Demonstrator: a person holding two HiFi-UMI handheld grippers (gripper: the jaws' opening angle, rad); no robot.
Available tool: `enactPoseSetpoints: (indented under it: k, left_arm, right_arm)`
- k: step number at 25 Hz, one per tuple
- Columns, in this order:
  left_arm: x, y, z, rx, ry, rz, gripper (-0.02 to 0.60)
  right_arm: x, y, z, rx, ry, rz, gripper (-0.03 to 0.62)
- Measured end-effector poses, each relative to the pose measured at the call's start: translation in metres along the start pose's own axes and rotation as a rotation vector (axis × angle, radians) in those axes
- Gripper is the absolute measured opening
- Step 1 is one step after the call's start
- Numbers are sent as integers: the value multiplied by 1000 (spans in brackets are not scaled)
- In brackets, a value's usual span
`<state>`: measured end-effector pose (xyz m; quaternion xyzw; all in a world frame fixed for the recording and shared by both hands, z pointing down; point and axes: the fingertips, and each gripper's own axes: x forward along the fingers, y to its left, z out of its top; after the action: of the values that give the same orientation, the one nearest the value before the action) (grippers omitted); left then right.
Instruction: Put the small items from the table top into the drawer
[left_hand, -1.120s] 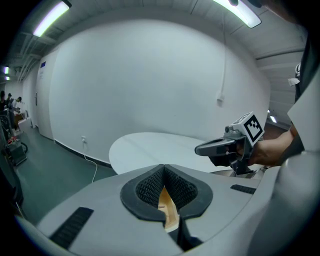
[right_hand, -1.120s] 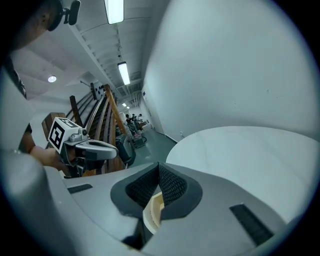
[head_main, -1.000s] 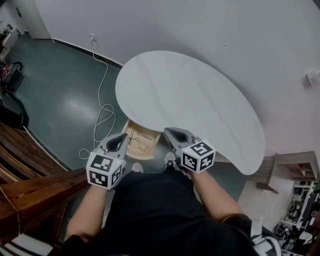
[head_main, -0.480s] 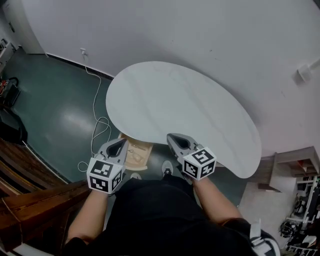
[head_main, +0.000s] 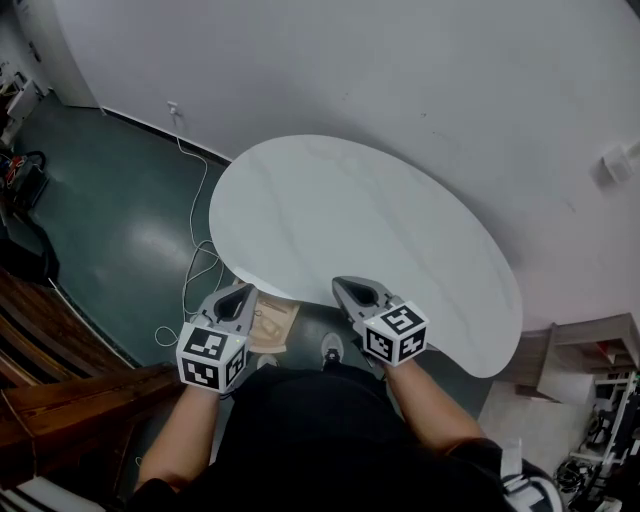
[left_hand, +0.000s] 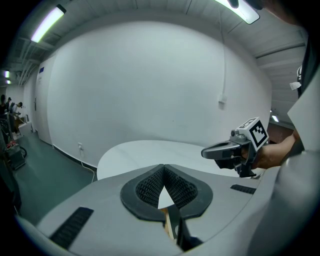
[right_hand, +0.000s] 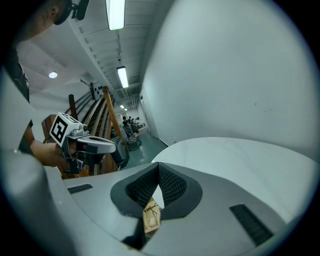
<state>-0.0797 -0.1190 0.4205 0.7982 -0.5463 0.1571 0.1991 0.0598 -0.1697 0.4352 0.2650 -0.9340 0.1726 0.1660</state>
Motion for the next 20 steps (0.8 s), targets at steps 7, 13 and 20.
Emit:
enactPoseSetpoints:
  k: [7, 13, 20]
  left_arm:
    - [14, -8, -5, -20, 23, 5, 15]
    - [15, -2, 2, -14, 18, 23, 15]
    - [18, -1, 5, -11, 12, 28, 15]
  right_arm:
    - [7, -5, -3, -1, 22, 31, 8]
    - [14, -8, -2, -4, 37, 51, 8]
    - [16, -11, 1, -10, 37, 54, 8]
